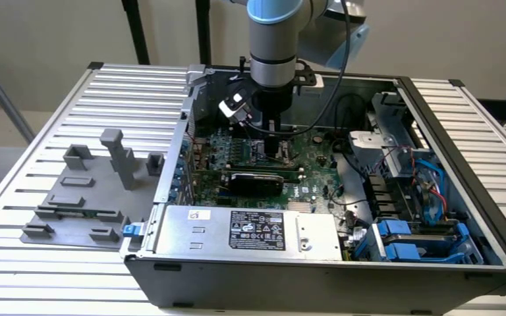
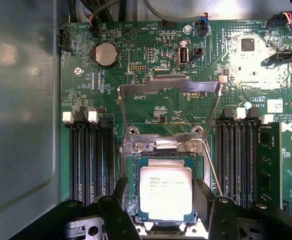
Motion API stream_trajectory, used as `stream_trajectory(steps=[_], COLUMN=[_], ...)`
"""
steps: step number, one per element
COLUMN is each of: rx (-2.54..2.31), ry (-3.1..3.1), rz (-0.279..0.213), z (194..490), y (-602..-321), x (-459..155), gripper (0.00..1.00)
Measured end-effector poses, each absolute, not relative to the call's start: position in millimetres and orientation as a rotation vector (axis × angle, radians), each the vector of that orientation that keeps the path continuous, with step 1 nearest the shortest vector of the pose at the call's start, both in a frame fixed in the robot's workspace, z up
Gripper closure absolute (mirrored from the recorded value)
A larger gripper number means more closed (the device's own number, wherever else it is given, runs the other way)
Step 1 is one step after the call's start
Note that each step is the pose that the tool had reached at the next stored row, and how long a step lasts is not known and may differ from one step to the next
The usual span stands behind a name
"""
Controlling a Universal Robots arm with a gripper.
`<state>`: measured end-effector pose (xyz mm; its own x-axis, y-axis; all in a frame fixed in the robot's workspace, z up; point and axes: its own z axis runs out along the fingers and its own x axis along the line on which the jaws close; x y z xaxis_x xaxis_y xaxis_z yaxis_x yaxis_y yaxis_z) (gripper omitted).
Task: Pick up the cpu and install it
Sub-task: 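Place the cpu into insertion slot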
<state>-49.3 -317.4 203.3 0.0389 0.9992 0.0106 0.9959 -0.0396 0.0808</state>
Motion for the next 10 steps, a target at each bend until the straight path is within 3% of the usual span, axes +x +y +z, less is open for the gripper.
stream_trajectory(steps=[10], rx=[2.223], ry=[2.138], rz=[0.091], z=[205.8], y=[-317.4], x=[-49.3], gripper=[0.37])
